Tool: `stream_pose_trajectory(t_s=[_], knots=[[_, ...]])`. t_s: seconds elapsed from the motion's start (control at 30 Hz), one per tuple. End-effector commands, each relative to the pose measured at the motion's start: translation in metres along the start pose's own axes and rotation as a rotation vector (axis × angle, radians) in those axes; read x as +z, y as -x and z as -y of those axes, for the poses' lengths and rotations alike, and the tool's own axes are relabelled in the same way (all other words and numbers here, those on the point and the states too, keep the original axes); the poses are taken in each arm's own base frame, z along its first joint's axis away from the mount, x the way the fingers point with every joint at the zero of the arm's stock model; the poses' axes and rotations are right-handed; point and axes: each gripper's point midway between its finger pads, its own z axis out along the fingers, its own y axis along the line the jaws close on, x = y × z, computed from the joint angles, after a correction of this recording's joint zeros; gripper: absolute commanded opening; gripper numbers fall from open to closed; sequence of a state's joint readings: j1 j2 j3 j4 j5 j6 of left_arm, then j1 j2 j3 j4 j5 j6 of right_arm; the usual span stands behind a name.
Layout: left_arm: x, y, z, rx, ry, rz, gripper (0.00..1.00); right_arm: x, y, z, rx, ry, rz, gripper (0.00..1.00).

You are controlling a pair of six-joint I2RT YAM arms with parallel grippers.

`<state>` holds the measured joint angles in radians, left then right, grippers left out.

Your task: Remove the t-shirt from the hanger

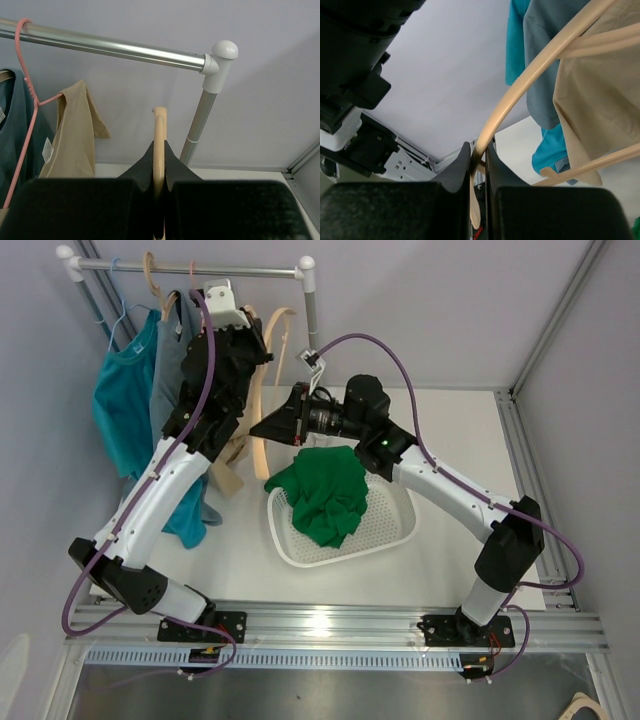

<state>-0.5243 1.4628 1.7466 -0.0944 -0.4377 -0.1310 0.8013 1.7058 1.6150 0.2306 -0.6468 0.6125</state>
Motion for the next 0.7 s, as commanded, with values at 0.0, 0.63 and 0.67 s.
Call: stream_pose_trajectory(t_s=[0.0, 0.63, 0.67], knots=[[0.0, 0.011, 0.006, -0.048, -0.025, 0.035, 0.01, 0.003, 0.02, -0.017, -0.041, 0.047, 0.047, 0.0], [-0.025, -0.005, 0.005, -0.066, -0.076, -0.018, 0.64, 0.006, 0.038, -0.017, -0.117, 0.015, 0.048, 0.0], [-0.025, -0.007, 0.004, -0.066, -0.073, -0.022, 0.61, 0.006, 0.038, -0.017, -0.119, 0.016, 0.047, 0.0]])
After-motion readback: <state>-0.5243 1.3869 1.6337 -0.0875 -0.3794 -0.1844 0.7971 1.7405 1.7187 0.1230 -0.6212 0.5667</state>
